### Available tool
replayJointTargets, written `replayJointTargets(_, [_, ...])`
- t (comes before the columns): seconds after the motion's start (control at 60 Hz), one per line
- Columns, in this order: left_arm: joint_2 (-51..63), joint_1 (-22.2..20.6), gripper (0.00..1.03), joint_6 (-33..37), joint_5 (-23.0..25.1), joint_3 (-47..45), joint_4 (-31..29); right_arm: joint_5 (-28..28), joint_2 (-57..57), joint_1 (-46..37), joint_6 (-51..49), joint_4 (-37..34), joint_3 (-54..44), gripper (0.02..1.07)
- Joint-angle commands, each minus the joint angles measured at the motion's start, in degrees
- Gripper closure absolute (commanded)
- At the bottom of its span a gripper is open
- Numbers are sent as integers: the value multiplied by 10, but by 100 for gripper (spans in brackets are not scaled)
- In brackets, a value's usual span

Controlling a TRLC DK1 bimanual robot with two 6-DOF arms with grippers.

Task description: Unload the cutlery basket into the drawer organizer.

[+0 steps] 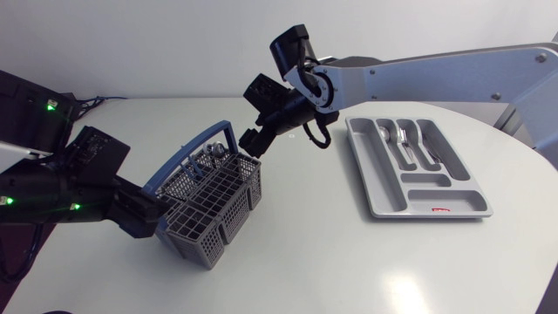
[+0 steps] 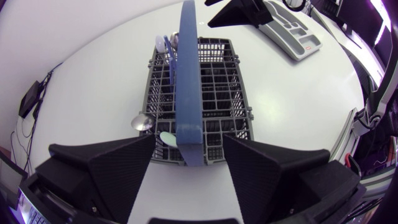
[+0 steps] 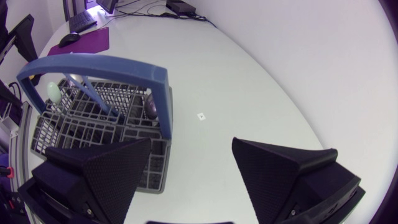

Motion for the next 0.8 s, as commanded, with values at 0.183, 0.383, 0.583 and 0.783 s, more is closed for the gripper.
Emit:
replayJointTargets(0.183, [20,2,19,5,1,-21,17,-5,68,29,19,15,61,26])
replayJointTargets(0.383, [27,6,19,8,1,-25,29,6,80,36,25,41,61,72])
replayJointTargets(0.583, [31,19,19,14,1,-32,47,14,69,36,26,59,35,88])
replayJointTargets(0.783, [34,34,19,23,0,-43,62,16,46,29,33,73,-9,90])
